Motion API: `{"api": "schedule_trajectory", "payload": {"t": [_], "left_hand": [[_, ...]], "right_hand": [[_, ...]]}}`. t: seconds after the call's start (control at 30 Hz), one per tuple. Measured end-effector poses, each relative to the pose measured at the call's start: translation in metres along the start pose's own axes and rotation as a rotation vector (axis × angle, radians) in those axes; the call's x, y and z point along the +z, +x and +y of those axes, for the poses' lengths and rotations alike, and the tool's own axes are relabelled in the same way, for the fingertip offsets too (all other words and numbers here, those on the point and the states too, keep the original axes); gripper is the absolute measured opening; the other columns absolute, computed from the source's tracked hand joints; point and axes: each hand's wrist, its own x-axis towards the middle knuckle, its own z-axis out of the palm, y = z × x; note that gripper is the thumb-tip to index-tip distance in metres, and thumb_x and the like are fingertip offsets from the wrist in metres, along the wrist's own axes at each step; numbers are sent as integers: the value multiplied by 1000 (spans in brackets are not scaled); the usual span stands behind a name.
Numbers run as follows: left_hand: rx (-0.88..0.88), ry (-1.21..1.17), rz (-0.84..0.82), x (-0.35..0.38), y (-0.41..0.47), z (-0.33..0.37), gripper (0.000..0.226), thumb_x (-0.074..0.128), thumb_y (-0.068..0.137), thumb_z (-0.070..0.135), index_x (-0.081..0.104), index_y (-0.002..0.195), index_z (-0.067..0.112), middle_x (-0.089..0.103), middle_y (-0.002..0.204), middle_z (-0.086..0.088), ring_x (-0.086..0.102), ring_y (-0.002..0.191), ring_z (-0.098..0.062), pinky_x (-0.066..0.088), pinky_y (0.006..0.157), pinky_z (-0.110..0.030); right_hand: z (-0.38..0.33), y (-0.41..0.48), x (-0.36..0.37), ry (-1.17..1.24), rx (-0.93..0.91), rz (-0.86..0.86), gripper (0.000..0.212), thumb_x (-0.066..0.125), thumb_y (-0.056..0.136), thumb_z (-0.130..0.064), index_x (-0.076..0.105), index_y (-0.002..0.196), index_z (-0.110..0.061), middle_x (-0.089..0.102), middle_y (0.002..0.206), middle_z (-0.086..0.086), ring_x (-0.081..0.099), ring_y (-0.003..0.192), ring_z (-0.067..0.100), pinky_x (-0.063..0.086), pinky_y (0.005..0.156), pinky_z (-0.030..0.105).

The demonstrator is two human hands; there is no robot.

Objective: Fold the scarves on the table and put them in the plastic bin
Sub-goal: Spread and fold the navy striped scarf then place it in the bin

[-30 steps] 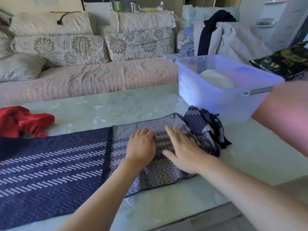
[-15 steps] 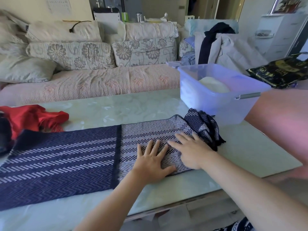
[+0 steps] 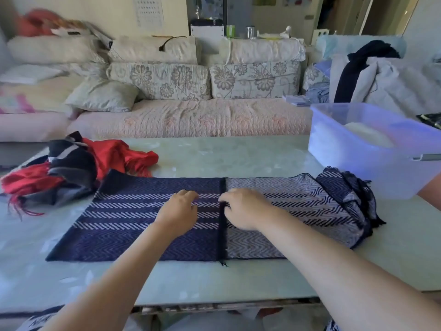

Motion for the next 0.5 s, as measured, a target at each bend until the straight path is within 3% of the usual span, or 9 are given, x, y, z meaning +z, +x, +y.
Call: {"api": "schedule_trajectory", "payload": {"t": [0.17, 0.3, 0.5], "left_hand": [[-335, 122, 61, -45, -34, -104, 37, 44, 92, 12, 51, 128, 13, 51, 126, -11, 47, 119, -32, 44, 97, -46], [-464, 249, 72, -77, -59, -163, 27, 47, 88, 6, 52, 115, 4, 54, 117, -18, 50, 110, -37, 41, 93, -41], [-630, 184, -2, -92, -78, -232, 38, 55, 91, 22, 48, 123, 3, 53, 126, -18, 50, 116, -34, 41, 90, -37]], "right_hand": [[-87, 54, 24, 124, -181, -89, 40, 41, 98, -28, 54, 136, -31, 49, 143, 0, 49, 128, 28, 41, 106, 42], [-153, 102, 38, 95, -258, -108, 39, 42, 99, -25, 55, 135, -31, 49, 142, 0, 50, 127, 29, 42, 103, 44], [-231, 184, 41, -104, -323, 12, 46, 45, 96, -7, 51, 137, -26, 53, 130, 4, 58, 113, 32, 45, 80, 40]]}}
